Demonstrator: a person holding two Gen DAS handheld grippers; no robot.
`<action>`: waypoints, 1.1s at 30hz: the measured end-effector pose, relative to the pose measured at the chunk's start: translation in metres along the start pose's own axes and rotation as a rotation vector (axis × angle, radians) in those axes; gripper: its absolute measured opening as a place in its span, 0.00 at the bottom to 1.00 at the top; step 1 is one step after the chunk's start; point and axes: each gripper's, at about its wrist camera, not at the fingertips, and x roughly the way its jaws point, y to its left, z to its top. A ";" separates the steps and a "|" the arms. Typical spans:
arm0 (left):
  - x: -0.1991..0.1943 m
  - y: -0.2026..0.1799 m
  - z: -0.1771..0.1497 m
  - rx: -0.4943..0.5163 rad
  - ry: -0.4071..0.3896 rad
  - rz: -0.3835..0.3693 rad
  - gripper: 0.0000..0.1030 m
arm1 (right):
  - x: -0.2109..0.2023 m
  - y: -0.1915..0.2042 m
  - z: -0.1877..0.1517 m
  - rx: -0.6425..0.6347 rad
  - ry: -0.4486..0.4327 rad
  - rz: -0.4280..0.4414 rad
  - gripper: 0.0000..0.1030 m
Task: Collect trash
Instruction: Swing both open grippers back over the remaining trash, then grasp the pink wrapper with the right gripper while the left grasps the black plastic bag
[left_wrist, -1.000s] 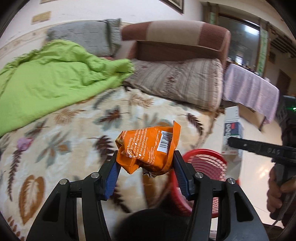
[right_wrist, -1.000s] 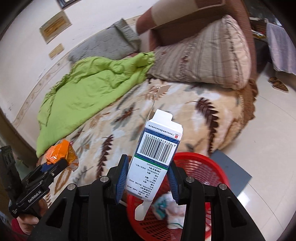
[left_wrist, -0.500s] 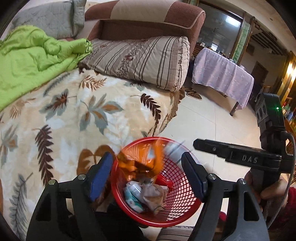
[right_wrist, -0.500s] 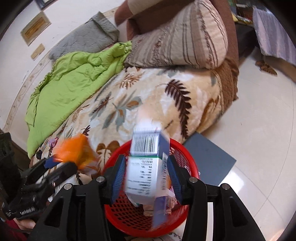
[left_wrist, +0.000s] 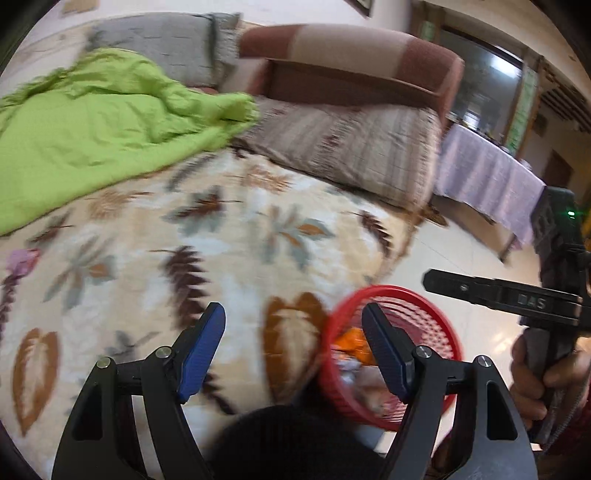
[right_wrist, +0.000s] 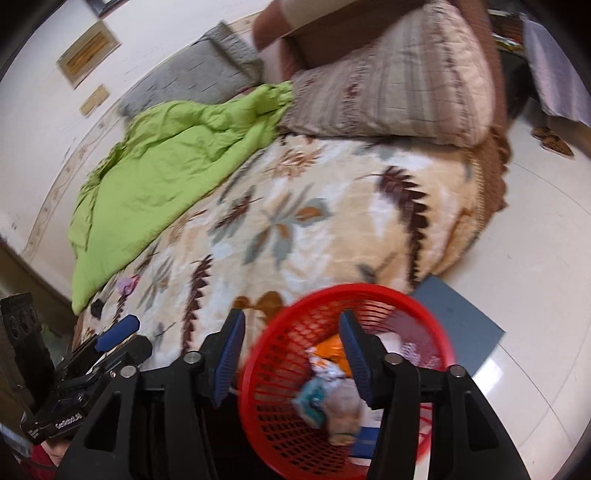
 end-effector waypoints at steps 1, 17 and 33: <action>-0.005 0.011 -0.001 -0.017 -0.010 0.025 0.73 | 0.003 0.006 0.000 -0.012 0.004 0.009 0.58; -0.098 0.243 -0.051 -0.460 -0.158 0.476 0.73 | 0.123 0.211 -0.001 -0.333 0.175 0.238 0.64; -0.128 0.362 -0.115 -0.732 -0.193 0.747 0.73 | 0.337 0.448 -0.007 -0.589 0.240 0.228 0.73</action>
